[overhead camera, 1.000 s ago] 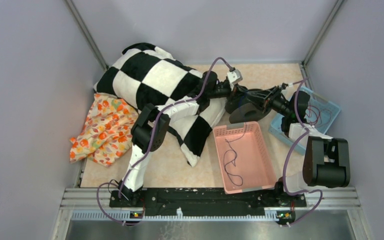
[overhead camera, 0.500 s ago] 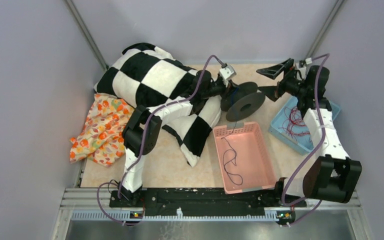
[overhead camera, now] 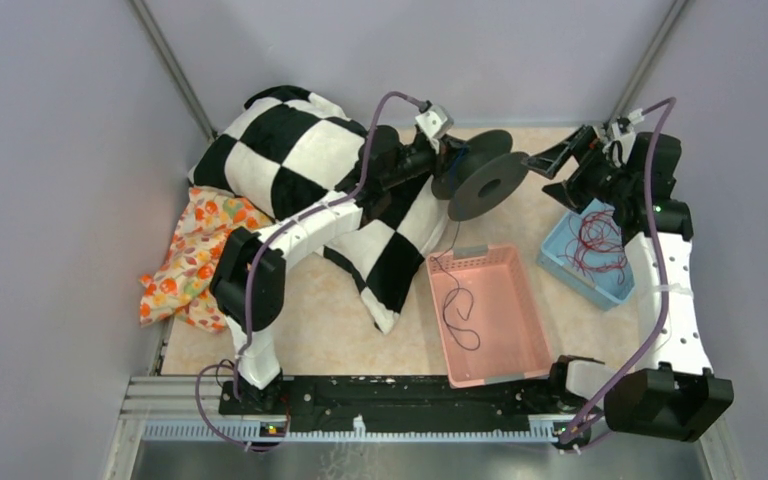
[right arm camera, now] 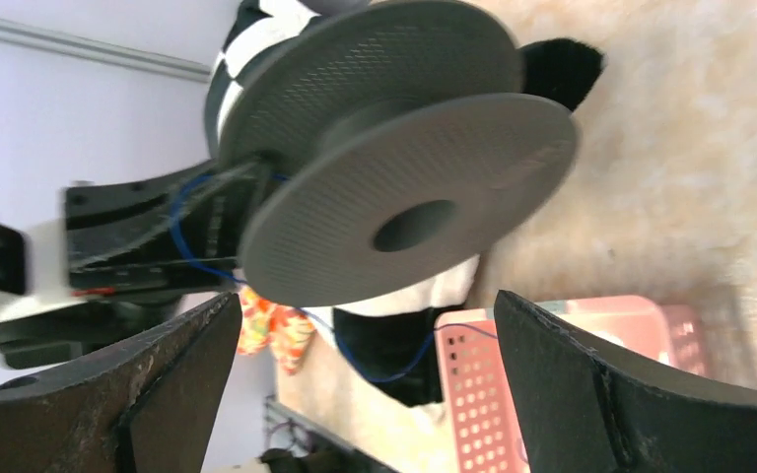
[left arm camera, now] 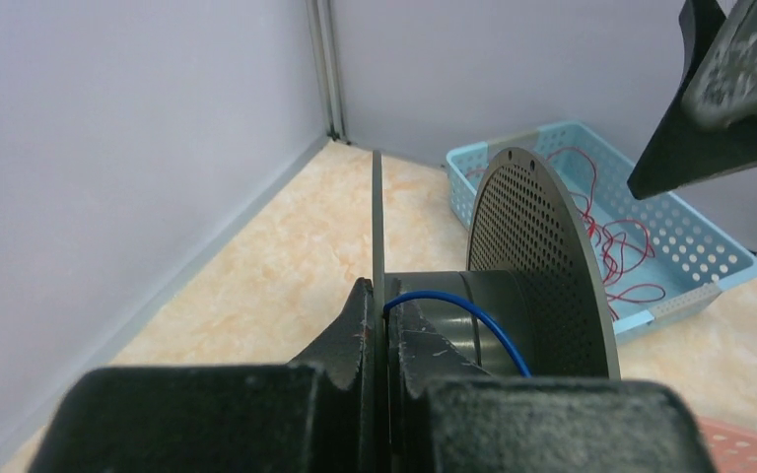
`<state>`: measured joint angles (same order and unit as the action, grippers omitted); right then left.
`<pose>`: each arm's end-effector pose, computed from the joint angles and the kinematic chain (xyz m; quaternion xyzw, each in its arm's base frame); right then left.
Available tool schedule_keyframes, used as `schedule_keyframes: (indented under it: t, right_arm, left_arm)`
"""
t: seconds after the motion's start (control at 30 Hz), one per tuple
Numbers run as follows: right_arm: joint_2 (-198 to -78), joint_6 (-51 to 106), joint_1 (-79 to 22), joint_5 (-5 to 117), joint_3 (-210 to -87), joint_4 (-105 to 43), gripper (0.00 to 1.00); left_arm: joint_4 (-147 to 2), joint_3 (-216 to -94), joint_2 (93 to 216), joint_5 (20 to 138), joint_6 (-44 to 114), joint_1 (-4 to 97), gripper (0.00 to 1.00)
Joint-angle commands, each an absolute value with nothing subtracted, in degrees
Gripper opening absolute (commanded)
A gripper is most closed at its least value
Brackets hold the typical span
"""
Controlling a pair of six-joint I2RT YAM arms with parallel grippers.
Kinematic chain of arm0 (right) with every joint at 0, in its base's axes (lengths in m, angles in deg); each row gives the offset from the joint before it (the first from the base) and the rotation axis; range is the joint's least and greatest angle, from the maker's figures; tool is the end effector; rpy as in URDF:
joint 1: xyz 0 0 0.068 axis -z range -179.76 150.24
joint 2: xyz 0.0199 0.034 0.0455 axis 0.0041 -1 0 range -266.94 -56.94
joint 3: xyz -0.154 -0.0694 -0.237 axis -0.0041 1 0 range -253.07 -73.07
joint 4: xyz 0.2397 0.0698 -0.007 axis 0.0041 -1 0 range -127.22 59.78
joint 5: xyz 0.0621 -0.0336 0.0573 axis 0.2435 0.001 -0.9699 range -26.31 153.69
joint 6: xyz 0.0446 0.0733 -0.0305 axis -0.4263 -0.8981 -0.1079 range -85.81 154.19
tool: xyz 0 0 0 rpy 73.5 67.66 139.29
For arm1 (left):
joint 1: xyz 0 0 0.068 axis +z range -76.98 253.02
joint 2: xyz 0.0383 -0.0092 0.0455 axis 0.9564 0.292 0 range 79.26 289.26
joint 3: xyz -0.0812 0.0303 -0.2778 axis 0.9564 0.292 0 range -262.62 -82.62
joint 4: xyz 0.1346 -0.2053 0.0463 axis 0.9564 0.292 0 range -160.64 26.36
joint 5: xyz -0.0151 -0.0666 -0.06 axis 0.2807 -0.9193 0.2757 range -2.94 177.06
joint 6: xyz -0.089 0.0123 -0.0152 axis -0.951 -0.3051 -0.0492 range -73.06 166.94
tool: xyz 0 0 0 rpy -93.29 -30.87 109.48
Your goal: Wrap the cables
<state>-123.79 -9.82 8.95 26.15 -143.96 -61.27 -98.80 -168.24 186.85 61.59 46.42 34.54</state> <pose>0.2647 0.0098 0.3867 0.2079 0.7980 0.4114 0.3882 0.3621 -0.3326 0.3676 0.3671 0.5626 -0.3811 0.6352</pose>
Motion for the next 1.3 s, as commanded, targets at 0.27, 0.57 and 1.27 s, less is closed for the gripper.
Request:
schedule_keyframes:
  t: [0.27, 0.57, 1.27]
  right_arm:
    - [-116.91, 10.37, 3.71, 31.78, -146.35, -71.07, 0.92]
    - [-113.28, 11.4, -19.63, 34.24, -134.72, -58.46, 0.99]
    - [-124.15, 3.28, -37.38, 43.32, -125.37, -36.83, 0.98]
  left_arm:
    - [-85.5, -175.97, 174.89, 78.1, 48.29, 34.77, 0.0]
    - [-53.0, -191.17, 175.99, 89.8, 47.13, 34.69, 0.0]
    - [-28.23, -203.01, 177.25, 99.39, 42.27, 34.78, 0.0]
